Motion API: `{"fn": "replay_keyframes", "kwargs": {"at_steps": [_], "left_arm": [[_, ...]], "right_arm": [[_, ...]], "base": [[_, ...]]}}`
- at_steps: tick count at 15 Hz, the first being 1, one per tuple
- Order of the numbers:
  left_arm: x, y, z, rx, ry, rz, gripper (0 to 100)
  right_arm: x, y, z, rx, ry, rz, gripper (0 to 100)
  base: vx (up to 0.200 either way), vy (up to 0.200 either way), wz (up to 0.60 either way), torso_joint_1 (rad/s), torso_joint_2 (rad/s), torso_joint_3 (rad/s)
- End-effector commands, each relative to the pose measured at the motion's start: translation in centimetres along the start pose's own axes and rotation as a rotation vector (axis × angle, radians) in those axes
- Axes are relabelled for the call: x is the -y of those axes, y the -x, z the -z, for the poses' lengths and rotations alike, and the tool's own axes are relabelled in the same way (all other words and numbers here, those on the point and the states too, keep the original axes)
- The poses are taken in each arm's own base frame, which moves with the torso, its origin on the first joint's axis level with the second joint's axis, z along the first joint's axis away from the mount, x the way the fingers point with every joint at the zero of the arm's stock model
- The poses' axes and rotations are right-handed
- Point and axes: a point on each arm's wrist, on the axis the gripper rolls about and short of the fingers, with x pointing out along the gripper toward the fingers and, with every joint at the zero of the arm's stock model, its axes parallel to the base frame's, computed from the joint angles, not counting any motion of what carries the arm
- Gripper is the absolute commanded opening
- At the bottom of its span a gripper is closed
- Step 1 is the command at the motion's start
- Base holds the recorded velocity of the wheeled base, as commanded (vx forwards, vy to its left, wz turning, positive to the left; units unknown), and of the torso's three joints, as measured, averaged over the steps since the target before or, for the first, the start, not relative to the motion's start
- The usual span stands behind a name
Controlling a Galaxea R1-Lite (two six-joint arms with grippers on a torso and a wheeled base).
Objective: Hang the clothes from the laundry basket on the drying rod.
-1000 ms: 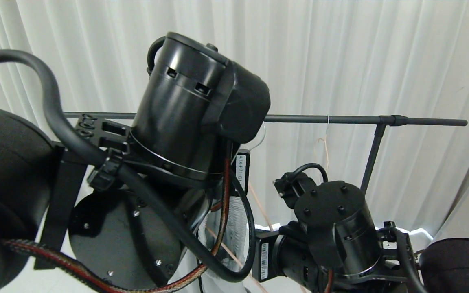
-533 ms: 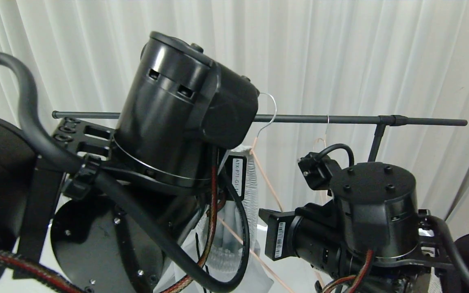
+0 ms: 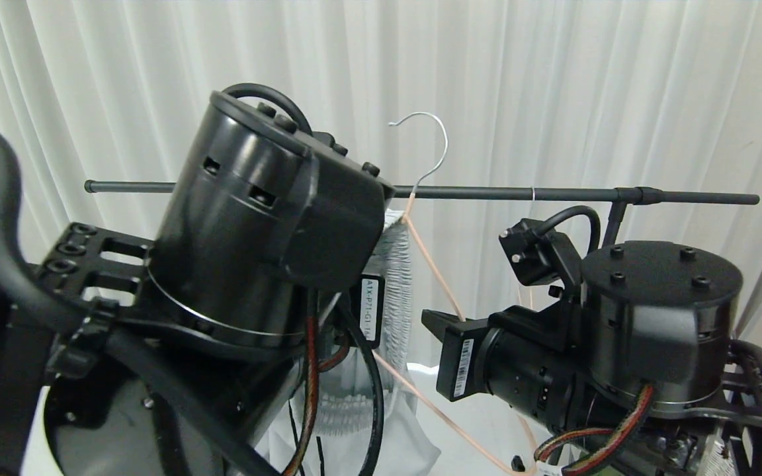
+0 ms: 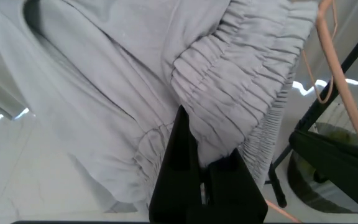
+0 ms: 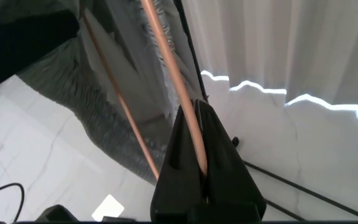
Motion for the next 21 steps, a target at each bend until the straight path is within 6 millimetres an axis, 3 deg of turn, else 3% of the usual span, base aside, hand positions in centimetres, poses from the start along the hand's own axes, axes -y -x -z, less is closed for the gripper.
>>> {"fn": "replay_keyframes", "kwargs": {"at_steps": [1, 5, 6, 11, 15, 18, 21], "left_arm": [[-0.1, 0.7, 0.1, 0.006, -0.004, 0.020, 0], [-0.2, 1.0, 0.7, -0.005, -0.023, 0.026, 0], [-0.3, 1.0, 0.6, -0.003, -0.022, 0.027, 100], [-0.2, 2.3, 0.5, 0.017, -0.014, 0.067, 100], [-0.7, 4.5, 0.9, 0.037, -0.020, 0.133, 100], [-2.3, 5.7, 1.2, 0.049, -0.015, 0.147, 100], [-5.3, 7.2, 2.6, 0.067, -0.177, 0.173, 100]], "right_arm": [[0.0, 0.2, -0.2, 0.010, -0.004, -0.004, 0], [-0.1, 0.8, -0.7, 0.029, -0.006, -0.014, 0], [0.1, 1.0, -0.6, 0.029, 0.008, -0.014, 0], [0.6, 2.4, -0.8, 0.077, 0.083, -0.034, 0], [2.7, 3.5, -0.9, 0.083, 0.101, 0.022, 0], [4.1, 4.6, -0.4, 0.065, 0.151, 0.051, 0], [5.0, 5.8, 0.6, 0.037, 0.186, 0.062, 0]], "base": [[0.000, 0.000, 0.00, 0.000, 0.00, 0.000], [0.000, 0.000, 0.00, 0.000, 0.00, 0.000], [0.000, 0.000, 0.00, 0.000, 0.00, 0.000], [0.000, 0.000, 0.00, 0.000, 0.00, 0.000], [0.000, 0.000, 0.00, 0.000, 0.00, 0.000], [0.000, 0.000, 0.00, 0.000, 0.00, 0.000], [0.000, 0.000, 0.00, 0.000, 0.00, 0.000]]}}
